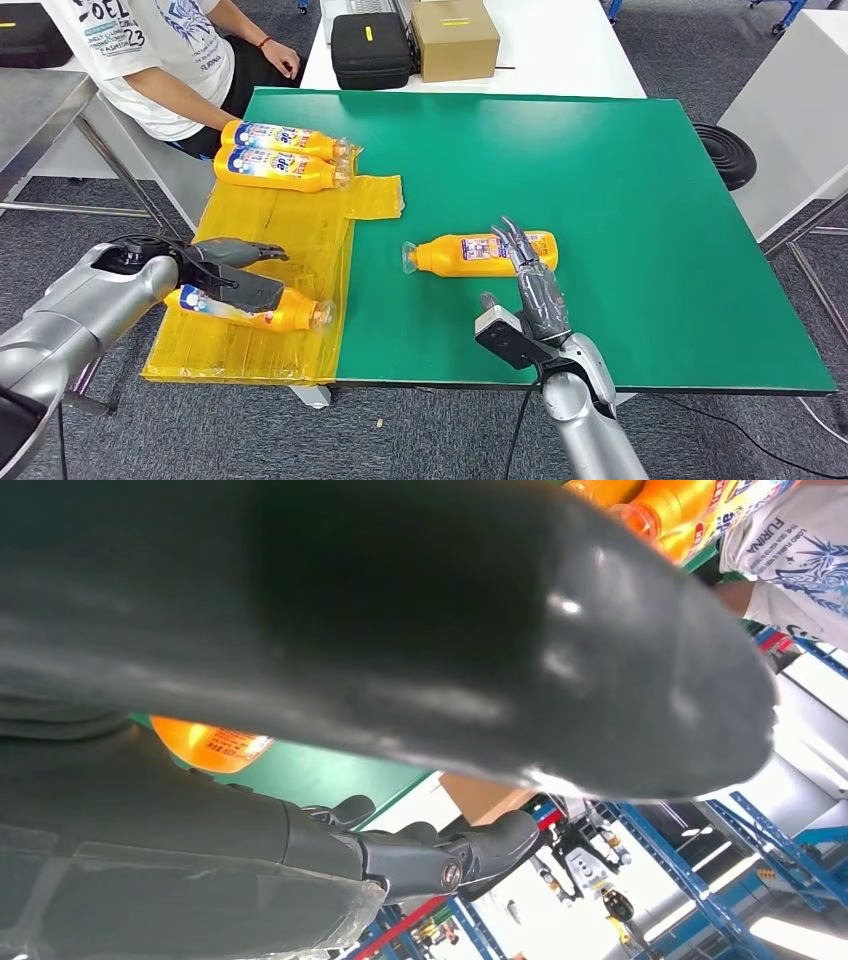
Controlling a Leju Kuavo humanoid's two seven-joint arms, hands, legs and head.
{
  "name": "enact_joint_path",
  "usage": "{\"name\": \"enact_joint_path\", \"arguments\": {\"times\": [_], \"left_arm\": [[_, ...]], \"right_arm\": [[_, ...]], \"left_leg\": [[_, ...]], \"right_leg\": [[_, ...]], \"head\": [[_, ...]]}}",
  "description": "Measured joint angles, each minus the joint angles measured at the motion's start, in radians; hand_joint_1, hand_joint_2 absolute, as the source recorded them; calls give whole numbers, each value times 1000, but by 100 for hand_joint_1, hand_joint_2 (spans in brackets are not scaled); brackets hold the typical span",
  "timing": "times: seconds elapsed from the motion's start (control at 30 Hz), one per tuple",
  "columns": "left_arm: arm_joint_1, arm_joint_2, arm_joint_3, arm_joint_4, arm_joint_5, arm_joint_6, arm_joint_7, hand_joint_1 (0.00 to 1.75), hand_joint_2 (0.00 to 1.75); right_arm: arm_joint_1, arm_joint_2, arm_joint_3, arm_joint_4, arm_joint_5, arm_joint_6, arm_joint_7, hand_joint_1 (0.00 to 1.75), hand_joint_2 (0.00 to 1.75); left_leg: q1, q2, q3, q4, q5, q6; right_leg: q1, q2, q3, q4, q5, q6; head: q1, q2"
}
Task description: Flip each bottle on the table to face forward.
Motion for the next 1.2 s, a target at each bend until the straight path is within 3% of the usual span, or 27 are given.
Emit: {"name": "enact_joint_path", "arguments": {"times": [0.27,0.5,0.63,0.87,0.93,1.0,1.1,1.2], "left_arm": [[-3,57,-4,-93,107,-103,-38,0,0],[-7,87,0,-145,124,-118,-37,0,0],[-8,93,3,-157,124,-122,-37,0,0],[-21,99,18,-186,238,-137,-59,0,0],[-3,87,53,-189,299,-40,-61,0,87],[40,60,114,-190,336,135,-53,0,175],[126,0,221,-190,346,358,-44,0,175],[185,-40,292,-193,341,410,-37,0,175]], "right_arm": [[3,0,-12,0,-1,0,13,0,0],[6,0,-21,0,-2,0,17,0,0],[6,0,-22,0,-3,0,17,0,175],[7,1,-35,0,-8,-7,18,0,175],[9,1,-43,-2,5,-17,19,0,175],[16,1,-53,-9,34,-32,27,0,175],[21,1,-76,-17,80,-44,42,0,175],[21,0,-95,-17,98,-45,45,0,175]], "left_leg": [[0,0,0,0,0,0],[0,0,0,0,0,0],[0,0,0,0,0,0],[0,0,0,0,0,0],[0,0,0,0,0,0],[-1,0,0,0,0,0],[-1,0,0,0,0,0],[-1,1,0,0,0,0]], "right_leg": [[0,0,0,0,0,0],[0,0,0,0,0,0],[0,0,0,0,0,0],[0,0,0,0,0,0],[0,0,0,0,0,0],[0,0,0,0,0,0],[-1,0,0,0,0,0],[0,0,-1,-1,0,0]], "head": [[0,0],[0,0],[0,0],[0,0],[0,0],[0,0],[0,0],[0,0]]}}
